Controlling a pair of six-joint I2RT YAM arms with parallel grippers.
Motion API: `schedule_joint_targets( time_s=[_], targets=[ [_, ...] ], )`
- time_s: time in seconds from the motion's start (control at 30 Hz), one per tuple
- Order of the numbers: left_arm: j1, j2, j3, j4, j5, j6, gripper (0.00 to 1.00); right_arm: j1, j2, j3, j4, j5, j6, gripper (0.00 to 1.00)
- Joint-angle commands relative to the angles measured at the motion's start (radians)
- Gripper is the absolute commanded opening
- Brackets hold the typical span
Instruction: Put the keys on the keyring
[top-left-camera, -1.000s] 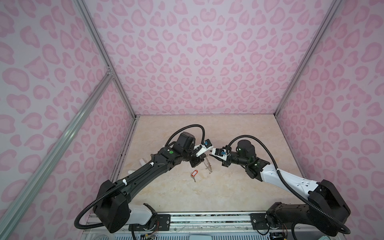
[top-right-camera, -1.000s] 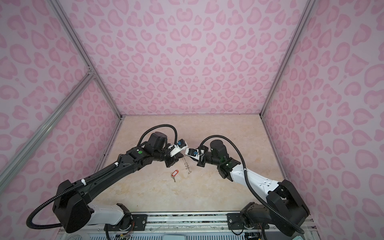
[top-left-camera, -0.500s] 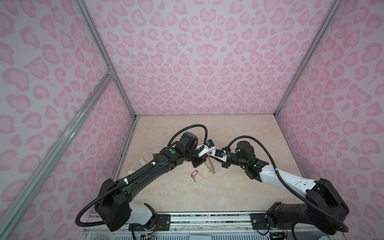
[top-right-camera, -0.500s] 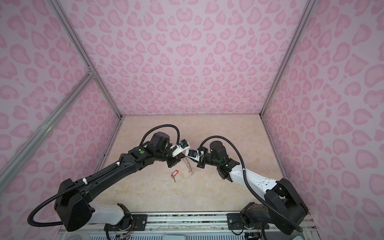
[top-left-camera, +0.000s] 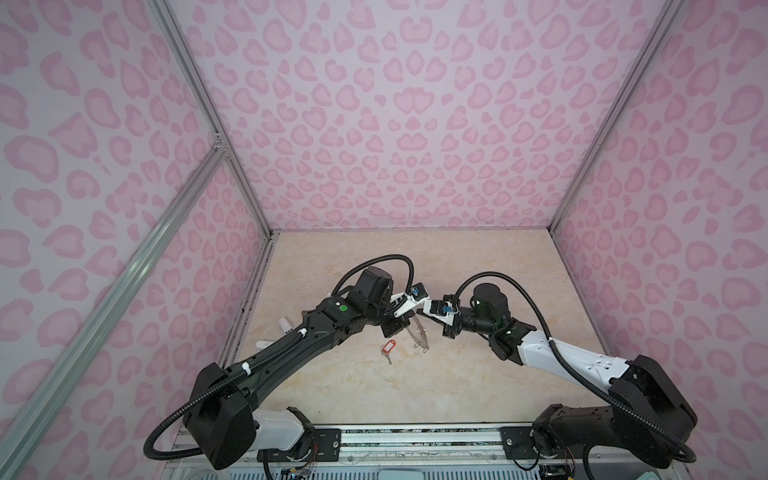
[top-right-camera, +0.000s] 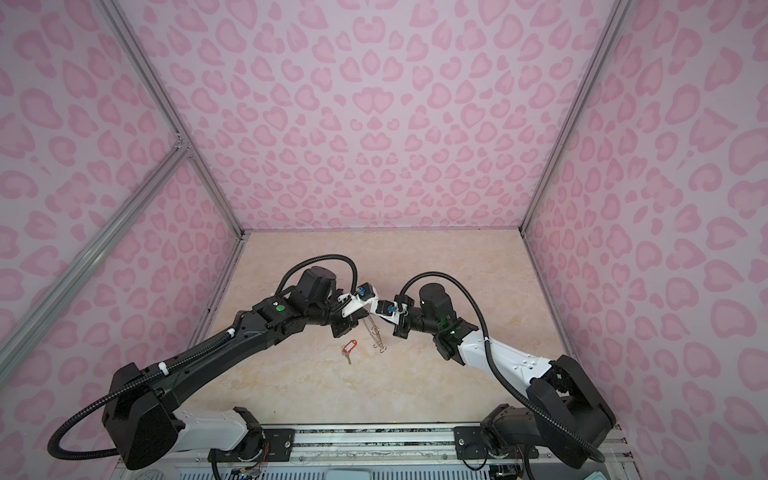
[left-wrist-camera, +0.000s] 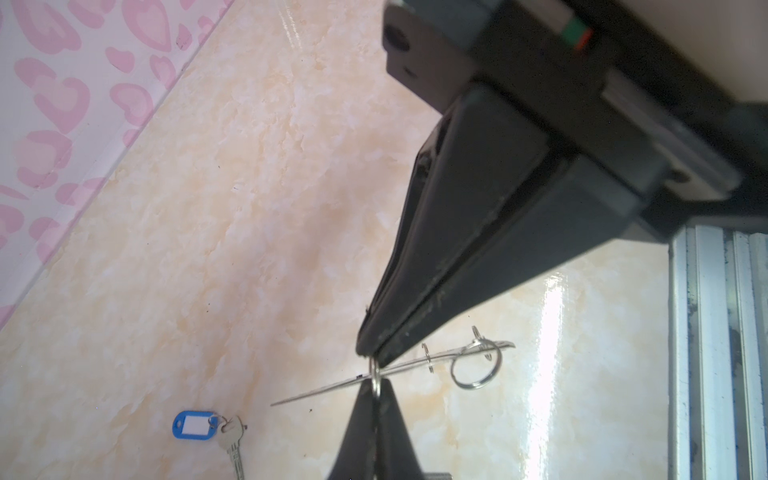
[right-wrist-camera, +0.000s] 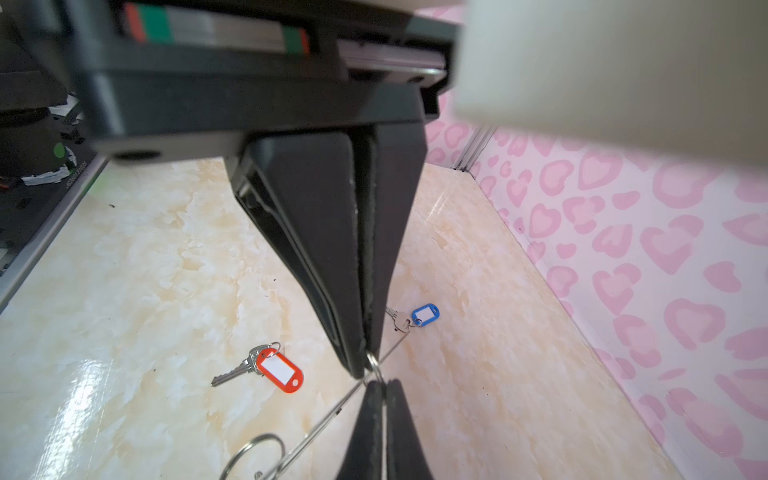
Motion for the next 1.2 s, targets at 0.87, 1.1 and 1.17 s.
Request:
schedule_joint_targets(
  time_s=[0.87, 1.1, 1.17],
  targets=[
    [-0.007, -0.096, -0.090, 0.060, 0.140, 0.177, 0.04, -0.003, 0.049, 0.006, 0.071, -0.048, 0.117, 0.09],
    [-0.006, -0.100, -0.095, 0.063, 0.134, 0.194, 0.04, -0.016, 0.048, -0.008, 0.094, -0.050, 0.139, 0.17],
    [-0.007, -0.096, -0.092, 0.065, 0.132, 0.193, 0.04, -0.023, 0.046, -0.014, 0.101, -0.062, 0.146, 0.18]
  ],
)
